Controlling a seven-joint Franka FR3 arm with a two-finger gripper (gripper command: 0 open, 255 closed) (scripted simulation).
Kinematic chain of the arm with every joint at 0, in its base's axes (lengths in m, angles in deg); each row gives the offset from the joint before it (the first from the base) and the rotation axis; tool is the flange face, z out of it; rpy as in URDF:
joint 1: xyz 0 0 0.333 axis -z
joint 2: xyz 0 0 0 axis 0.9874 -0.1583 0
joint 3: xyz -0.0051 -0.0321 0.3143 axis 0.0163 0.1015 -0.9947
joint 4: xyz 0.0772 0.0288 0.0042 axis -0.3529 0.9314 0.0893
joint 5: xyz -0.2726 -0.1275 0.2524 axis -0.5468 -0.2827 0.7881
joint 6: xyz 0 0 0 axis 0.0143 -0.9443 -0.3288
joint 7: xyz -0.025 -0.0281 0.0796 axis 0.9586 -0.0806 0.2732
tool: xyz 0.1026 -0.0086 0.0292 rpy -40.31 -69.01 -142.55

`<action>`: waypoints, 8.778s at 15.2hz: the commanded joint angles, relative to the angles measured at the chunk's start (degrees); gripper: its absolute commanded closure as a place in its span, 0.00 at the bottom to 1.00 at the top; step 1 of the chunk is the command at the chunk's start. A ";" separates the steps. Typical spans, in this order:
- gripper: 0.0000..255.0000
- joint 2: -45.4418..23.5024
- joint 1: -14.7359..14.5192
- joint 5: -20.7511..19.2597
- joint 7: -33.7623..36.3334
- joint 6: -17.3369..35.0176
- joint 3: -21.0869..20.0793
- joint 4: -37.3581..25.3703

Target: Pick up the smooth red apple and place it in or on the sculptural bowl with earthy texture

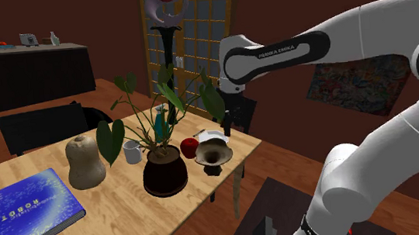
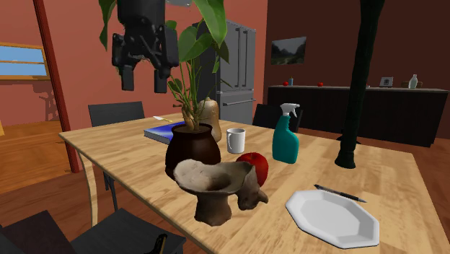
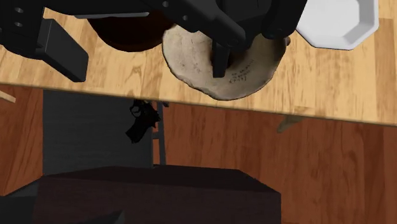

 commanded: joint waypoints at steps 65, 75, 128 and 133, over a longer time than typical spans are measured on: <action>1.00 -53.26 3.18 8.59 -18.88 13.11 2.77 -45.34; 1.00 -50.81 3.11 8.02 -18.53 6.53 3.05 -49.50; 1.00 -18.60 2.55 1.51 -17.62 9.83 4.49 -14.59; 1.00 -19.93 2.58 1.72 -17.79 13.87 4.63 -11.85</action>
